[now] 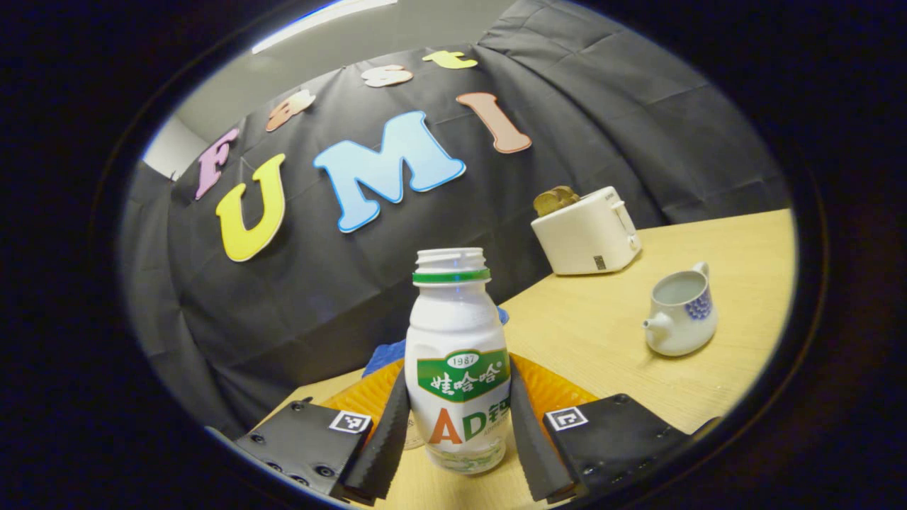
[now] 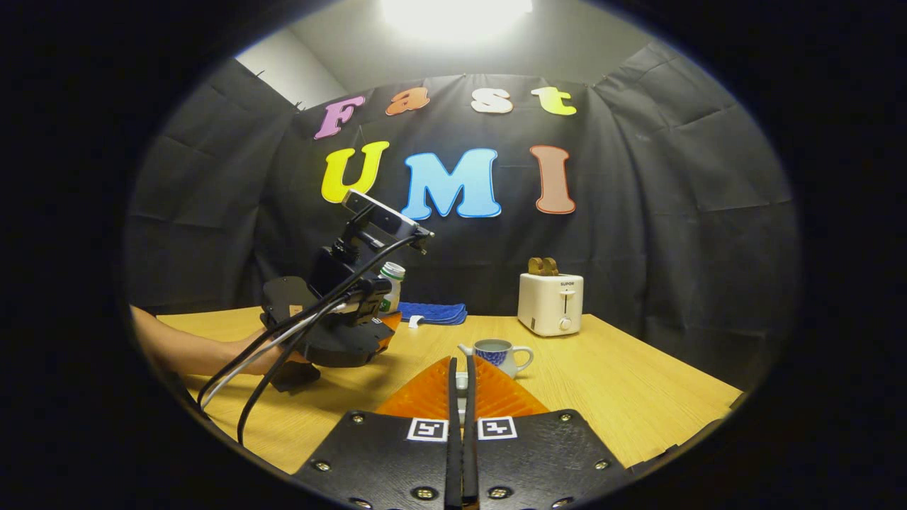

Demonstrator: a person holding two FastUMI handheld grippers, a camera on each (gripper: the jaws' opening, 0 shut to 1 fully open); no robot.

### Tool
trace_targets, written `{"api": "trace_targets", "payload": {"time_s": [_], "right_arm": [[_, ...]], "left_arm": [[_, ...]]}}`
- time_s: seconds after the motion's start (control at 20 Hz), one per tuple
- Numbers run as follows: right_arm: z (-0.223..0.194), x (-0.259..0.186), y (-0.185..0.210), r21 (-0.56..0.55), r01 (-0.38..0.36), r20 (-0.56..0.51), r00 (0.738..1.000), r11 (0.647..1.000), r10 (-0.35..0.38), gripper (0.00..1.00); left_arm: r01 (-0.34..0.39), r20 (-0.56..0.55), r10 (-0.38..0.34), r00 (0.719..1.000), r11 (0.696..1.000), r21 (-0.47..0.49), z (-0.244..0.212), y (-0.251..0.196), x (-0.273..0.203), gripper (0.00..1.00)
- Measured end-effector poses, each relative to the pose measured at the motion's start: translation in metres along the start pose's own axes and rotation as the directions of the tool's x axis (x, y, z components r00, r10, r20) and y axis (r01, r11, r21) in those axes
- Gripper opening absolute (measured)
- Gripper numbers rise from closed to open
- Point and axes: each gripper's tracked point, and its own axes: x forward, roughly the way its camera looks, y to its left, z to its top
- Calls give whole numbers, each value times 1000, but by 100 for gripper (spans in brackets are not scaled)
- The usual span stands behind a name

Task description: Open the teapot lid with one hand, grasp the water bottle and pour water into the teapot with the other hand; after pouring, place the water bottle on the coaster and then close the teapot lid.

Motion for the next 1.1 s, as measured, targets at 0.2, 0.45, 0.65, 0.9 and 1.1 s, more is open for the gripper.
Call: {"api": "trace_targets", "payload": {"time_s": [0.2,0.45,0.65,0.9,1.1], "right_arm": [[1,-9,-6,18,4,18,1000,1000,-4,1],[0,-26,-18,41,16,43,999,999,-18,1],[1,-31,-21,75,9,45,999,997,-12,1],[12,-36,-22,82,6,78,997,997,-13,1],[11,-35,-21,92,-2,78,997,996,-5,1]], "left_arm": [[15,-11,-15,1000,997,72,4,-11,-1,80],[-16,4,16,1000,956,293,20,-8,-1,79],[-14,1,15,1000,901,434,24,-19,6,80],[43,-14,-42,999,815,578,22,-45,10,80],[78,-36,-72,997,750,656,21,-59,14,75]]}}
